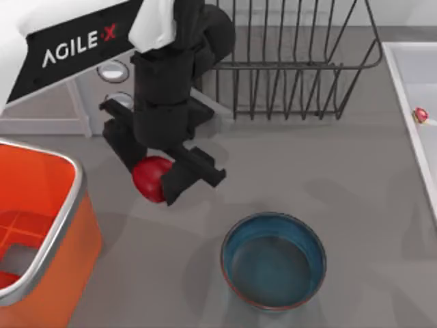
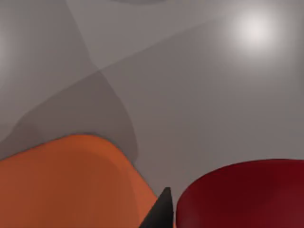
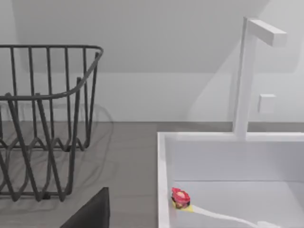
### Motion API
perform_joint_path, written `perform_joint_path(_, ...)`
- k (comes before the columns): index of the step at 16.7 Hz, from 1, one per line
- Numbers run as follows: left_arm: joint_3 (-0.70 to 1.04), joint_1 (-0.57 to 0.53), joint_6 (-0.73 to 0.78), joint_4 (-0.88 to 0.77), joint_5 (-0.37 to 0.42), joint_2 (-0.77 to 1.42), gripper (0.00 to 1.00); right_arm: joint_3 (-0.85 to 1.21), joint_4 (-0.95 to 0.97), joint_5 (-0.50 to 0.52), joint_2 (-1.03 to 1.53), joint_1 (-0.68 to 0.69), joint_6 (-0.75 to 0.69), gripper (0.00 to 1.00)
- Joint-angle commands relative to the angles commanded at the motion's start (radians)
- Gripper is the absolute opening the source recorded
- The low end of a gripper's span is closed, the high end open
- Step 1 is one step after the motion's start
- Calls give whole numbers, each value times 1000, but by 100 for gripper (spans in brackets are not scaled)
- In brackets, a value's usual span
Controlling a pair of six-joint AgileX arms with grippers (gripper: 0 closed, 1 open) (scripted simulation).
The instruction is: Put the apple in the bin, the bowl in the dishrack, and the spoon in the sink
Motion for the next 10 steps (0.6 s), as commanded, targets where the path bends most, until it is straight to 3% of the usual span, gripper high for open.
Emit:
perform_joint_path(4,-49,74,-273,-8,4,-65,0,0,0,0,0,0,0,100)
perform_joint_path(10,-166,237,-812,-15,12,-207,0,0,0,0,0,0,0,100)
